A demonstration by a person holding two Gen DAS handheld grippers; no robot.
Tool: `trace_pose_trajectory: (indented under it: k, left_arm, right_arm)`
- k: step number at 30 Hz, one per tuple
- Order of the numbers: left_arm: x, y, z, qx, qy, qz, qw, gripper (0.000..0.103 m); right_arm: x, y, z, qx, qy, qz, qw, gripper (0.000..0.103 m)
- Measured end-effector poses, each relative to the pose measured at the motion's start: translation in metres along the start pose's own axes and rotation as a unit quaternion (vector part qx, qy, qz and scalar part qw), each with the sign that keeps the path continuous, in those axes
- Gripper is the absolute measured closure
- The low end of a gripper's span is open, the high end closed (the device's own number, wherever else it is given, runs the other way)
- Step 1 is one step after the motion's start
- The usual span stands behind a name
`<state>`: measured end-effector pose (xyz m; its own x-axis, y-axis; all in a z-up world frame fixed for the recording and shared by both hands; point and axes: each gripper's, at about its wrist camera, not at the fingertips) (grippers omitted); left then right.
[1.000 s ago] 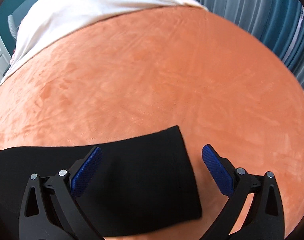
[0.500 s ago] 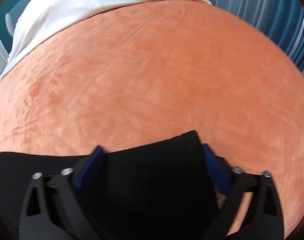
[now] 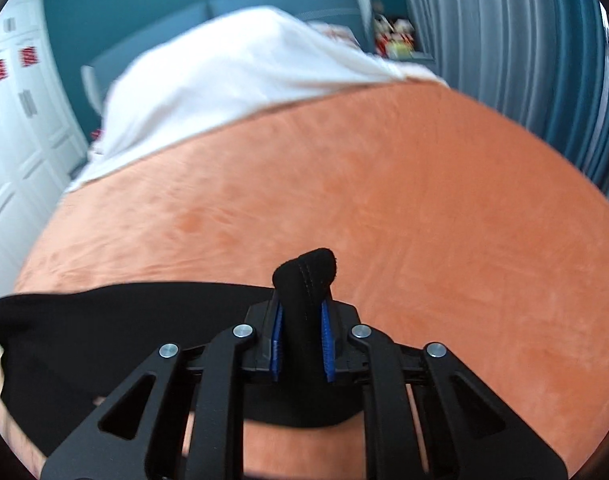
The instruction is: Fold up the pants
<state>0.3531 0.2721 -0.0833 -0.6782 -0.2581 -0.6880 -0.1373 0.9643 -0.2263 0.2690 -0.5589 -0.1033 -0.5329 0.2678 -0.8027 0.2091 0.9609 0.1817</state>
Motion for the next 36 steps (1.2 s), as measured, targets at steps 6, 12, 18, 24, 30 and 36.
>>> trace_pose_trajectory:
  k: [6, 12, 18, 24, 30, 36]
  left_arm:
    - [0.059, 0.011, -0.066, 0.004, 0.027, 0.050, 0.9984, 0.082]
    - [0.127, 0.030, -0.102, -0.011, 0.066, 0.067, 0.9955, 0.081]
    - [0.188, 0.046, -0.082, -0.058, 0.131, 0.081, 0.9864, 0.078]
    - [0.198, 0.059, -0.102, -0.094, 0.128, 0.053, 0.9860, 0.055]
    - [0.186, 0.033, -0.155, -0.109, 0.077, 0.092, 0.9868, 0.031]
    - [0.179, -0.050, -0.131, -0.081, 0.063, 0.136, 0.9854, 0.017]
  right_arm:
    - [0.033, -0.007, -0.079, 0.006, -0.002, -0.027, 1.000, 0.089]
    - [0.092, -0.024, -0.119, 0.020, 0.037, -0.026, 0.999, 0.089]
    - [0.151, -0.035, -0.106, 0.040, 0.105, -0.023, 0.993, 0.085]
    - [0.170, -0.036, -0.125, 0.053, 0.115, -0.021, 0.992, 0.049]
    - [0.171, -0.073, -0.196, 0.077, 0.057, 0.037, 0.995, 0.021]
    - [0.144, -0.071, -0.186, 0.020, 0.059, 0.080, 0.995, 0.014]
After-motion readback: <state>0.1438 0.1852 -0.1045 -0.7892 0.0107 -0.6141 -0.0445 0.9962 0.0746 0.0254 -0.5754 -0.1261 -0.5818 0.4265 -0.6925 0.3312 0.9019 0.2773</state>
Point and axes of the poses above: each gripper's, at about its wrist camera, not at the fingertips, and z roughly the way its jaws point, y to its left, x to its underside, and after that the axes turned 8 degrees about -y, right-handed
